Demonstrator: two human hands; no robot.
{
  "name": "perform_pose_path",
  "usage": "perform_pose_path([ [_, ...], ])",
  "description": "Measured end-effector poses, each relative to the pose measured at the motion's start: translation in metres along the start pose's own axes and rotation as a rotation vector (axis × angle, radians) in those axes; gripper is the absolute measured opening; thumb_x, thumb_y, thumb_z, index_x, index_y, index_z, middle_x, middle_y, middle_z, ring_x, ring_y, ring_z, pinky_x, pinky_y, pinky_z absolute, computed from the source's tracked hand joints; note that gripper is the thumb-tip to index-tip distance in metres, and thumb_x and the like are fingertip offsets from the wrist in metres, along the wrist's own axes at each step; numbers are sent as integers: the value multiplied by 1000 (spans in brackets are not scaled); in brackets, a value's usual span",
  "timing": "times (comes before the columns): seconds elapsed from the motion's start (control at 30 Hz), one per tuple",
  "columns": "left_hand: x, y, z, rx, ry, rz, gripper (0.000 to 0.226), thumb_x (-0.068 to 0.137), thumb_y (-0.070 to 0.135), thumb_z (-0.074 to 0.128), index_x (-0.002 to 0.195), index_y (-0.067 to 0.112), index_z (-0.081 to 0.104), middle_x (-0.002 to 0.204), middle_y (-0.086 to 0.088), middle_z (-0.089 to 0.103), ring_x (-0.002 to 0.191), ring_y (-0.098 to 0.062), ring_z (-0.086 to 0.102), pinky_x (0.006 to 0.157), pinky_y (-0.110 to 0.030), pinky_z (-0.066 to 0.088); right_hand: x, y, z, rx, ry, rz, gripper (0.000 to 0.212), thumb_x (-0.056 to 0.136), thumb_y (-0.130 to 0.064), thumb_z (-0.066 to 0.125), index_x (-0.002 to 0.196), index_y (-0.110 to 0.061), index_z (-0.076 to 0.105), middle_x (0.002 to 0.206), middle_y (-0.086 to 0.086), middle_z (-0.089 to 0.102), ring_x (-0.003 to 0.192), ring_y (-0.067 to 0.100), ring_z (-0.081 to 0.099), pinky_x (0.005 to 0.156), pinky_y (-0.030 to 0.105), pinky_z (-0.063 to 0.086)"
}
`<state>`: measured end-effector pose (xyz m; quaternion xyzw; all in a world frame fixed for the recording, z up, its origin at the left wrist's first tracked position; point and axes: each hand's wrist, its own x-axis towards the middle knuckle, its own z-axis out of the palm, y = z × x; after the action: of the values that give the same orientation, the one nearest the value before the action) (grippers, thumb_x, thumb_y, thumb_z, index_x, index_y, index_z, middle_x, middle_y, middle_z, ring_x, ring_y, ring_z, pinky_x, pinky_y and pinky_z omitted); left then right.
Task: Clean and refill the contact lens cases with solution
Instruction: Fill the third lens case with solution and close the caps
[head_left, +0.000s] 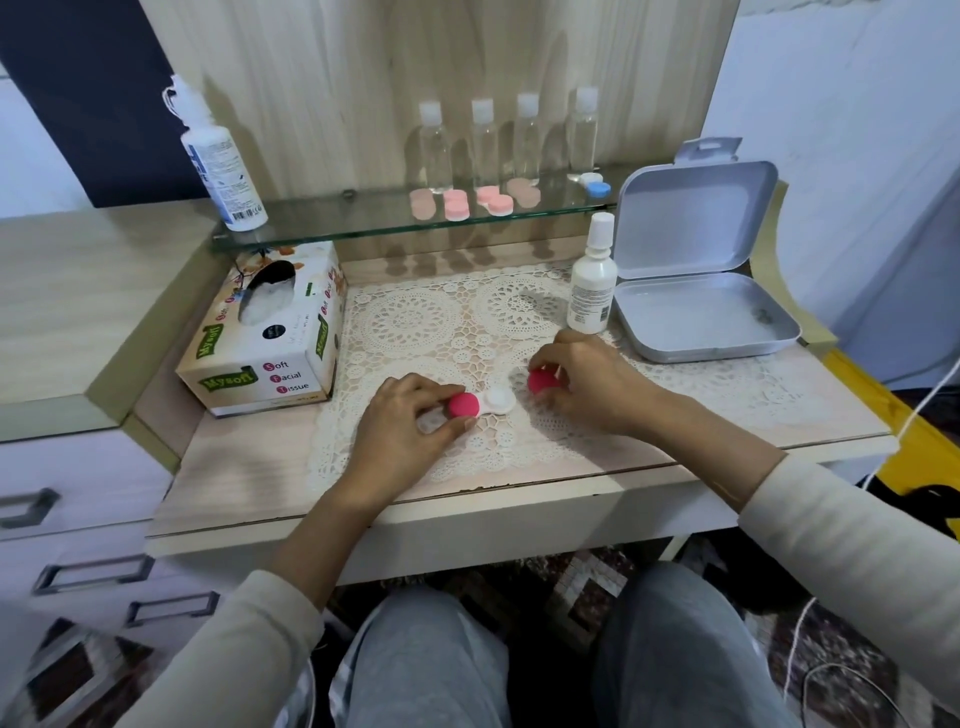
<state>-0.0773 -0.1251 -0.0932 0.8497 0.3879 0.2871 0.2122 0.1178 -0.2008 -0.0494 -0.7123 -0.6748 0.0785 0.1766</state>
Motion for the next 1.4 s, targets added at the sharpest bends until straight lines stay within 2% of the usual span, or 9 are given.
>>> perform_pose_path([
  [0.27,1,-4,0,-23,-3,26,38,74,36,73,108,21,69,95,7,61,95,-16,52,83,-31,41,12,-22,0,50,-103,-190,31,86,-7,58,116,-11,63,105,5,54,86,10,44,76,18,35],
  [0.47,1,-5,2,2,3,44,39,74,37,72,109,20,68,96,7,62,93,-17,51,80,-31,41,18,-25,5,-58,-129,-225,24,87,-15,58,109,-13,67,100,6,61,90,18,54,78,31,45],
  [0.7,-1,-5,3,20,8,50,36,77,35,71,110,22,68,98,8,62,92,-13,46,79,-30,39,24,-26,2,-335,-132,-150,43,77,-53,64,89,-12,60,82,2,55,77,18,51,62,27,34],
  [0.83,-1,-6,3,21,12,53,38,76,39,71,110,23,68,96,10,61,91,-13,47,78,-29,39,25,-26,-4,-149,-190,-220,39,80,-30,69,116,-18,60,104,-3,63,84,9,48,71,23,39],
  [0.93,-1,-6,3,28,6,57,39,76,40,70,111,24,67,97,11,61,91,-12,46,77,-28,38,24,-27,-6,-123,-143,-210,19,83,-25,66,97,-13,69,88,1,66,79,12,55,71,28,47],
  [1.0,-1,-6,3,26,5,59,39,76,40,69,111,24,67,97,11,61,91,-12,45,76,-28,37,23,-26,-5,-194,-95,-166,25,82,-34,67,88,-10,68,79,2,62,76,14,53,67,29,45],
  [1.17,-1,-6,3,11,13,50,38,75,40,70,109,24,68,96,11,61,91,-13,46,77,-28,38,21,-26,-10,-116,-183,-232,31,82,-21,64,113,-20,65,106,-5,67,79,4,48,71,21,39],
  [1.3,-1,-6,3,21,6,56,38,75,41,70,109,25,68,96,12,60,91,-12,45,75,-26,35,21,-26,-7,-164,-137,-204,22,83,-27,65,97,-12,69,89,2,68,78,14,56,72,30,47],
  [1.4,-1,-5,3,15,12,54,37,74,40,71,108,25,69,94,12,60,90,-12,45,75,-26,35,23,-25,-7,-160,-156,-208,27,82,-27,66,106,-15,65,96,-2,66,81,11,54,70,26,43],
])
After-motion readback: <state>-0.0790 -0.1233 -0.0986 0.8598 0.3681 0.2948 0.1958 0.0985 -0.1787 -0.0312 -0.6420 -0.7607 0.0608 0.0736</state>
